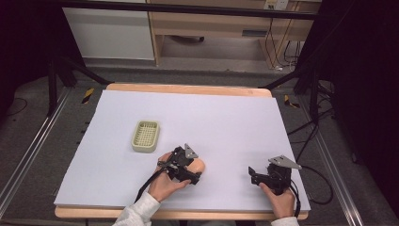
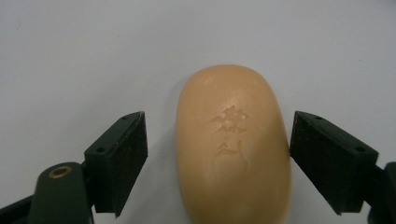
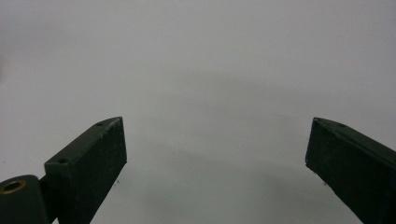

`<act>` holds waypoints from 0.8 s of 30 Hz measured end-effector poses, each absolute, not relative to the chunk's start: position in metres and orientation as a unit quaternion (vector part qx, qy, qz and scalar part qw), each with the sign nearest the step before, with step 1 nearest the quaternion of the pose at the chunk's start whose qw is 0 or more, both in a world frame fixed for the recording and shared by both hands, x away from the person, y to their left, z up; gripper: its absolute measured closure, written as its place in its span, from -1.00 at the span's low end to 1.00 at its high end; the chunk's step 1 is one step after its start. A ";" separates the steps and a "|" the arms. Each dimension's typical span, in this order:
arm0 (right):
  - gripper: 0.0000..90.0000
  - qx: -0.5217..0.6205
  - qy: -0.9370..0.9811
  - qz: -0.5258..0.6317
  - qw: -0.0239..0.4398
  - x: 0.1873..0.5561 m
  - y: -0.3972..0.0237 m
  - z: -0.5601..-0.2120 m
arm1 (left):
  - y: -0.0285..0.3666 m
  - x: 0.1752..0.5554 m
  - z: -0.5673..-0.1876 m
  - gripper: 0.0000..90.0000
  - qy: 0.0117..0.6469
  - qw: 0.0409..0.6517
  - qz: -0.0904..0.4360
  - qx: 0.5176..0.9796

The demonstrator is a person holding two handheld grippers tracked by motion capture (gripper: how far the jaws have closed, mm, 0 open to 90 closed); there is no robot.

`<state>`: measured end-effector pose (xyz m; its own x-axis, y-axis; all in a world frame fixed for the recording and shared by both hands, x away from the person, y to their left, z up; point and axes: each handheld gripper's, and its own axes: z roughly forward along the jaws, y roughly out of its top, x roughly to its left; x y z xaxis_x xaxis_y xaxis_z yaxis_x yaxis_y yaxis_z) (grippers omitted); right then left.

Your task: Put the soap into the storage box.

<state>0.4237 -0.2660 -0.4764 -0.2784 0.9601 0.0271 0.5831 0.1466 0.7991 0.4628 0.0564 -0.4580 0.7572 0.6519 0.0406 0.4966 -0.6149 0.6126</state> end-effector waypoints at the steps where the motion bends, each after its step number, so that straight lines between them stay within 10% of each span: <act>1: -0.88 0.542 0.712 0.364 0.259 0.424 -0.266 -0.476 | 0.056 0.463 -0.459 -0.58 0.323 0.296 0.129 0.890; 24: -0.88 0.541 0.714 0.361 0.259 0.425 -0.265 -0.477 | 0.050 0.465 -0.467 -0.33 0.322 0.276 0.113 0.899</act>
<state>0.4246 -0.2654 -0.4772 -0.2810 0.9595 0.0208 0.5853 0.1541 0.7960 0.4646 0.0503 -0.4666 0.7672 0.6410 0.0246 0.5166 -0.6402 0.5686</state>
